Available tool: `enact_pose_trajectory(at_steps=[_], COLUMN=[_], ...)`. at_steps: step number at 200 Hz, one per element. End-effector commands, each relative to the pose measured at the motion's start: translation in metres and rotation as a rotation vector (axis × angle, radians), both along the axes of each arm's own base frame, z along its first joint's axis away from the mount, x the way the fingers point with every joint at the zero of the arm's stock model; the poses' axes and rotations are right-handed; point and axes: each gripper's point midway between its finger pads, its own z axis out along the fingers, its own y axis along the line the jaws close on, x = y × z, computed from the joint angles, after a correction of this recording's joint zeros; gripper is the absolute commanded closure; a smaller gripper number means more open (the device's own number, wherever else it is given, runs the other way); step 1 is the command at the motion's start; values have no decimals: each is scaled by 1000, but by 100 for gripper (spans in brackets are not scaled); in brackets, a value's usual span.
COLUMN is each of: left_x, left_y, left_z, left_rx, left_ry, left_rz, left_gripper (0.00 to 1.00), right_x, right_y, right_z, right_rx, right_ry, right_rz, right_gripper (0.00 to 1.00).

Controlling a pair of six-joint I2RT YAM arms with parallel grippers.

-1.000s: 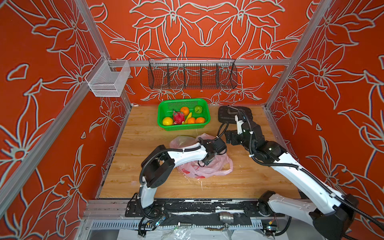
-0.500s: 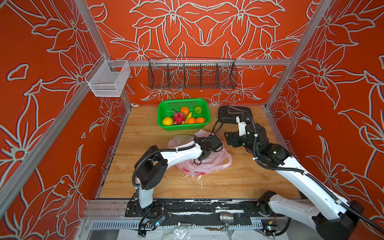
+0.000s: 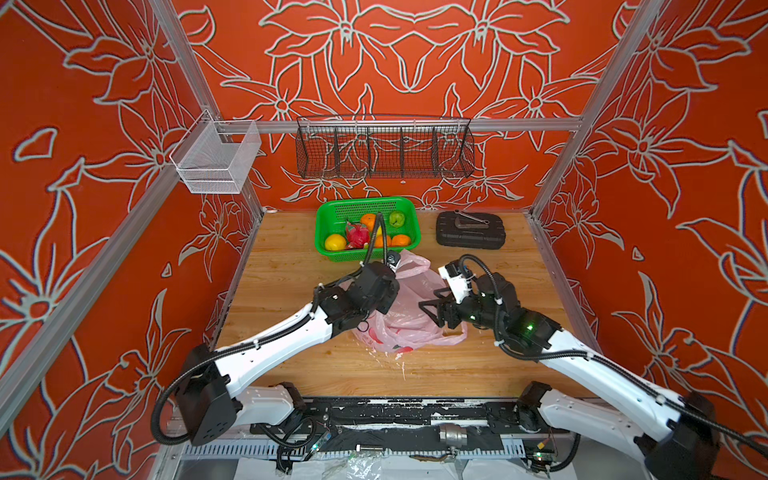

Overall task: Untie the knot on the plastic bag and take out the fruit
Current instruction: 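Return the right gripper into the bag while left gripper holds bag open, then grasp the second orange inside the bag with the right gripper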

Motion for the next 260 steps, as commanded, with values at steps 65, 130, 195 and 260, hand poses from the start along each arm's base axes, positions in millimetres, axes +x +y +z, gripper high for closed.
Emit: enact_pose_trajectory(at_steps=[65,130,195,260], left_x=[-14,-41,-61,-65], left_y=[27,70,109,143], left_z=[23,-13,-70,-95], left_rx=[-252,-334,-356,-409], left_ry=[-70,-52,28,42], left_rz=[-6,125,318,535], left_gripper=[100,100,81,82], right_x=[57,77,71,46], right_y=[86,124,140,162], right_z=[-63,-113,-134,-134], right_rx=[140,126,52,85], right_ry=[118,253,263,284], right_rz=[-92,-88,0,121], right_gripper=[30,25,24,21])
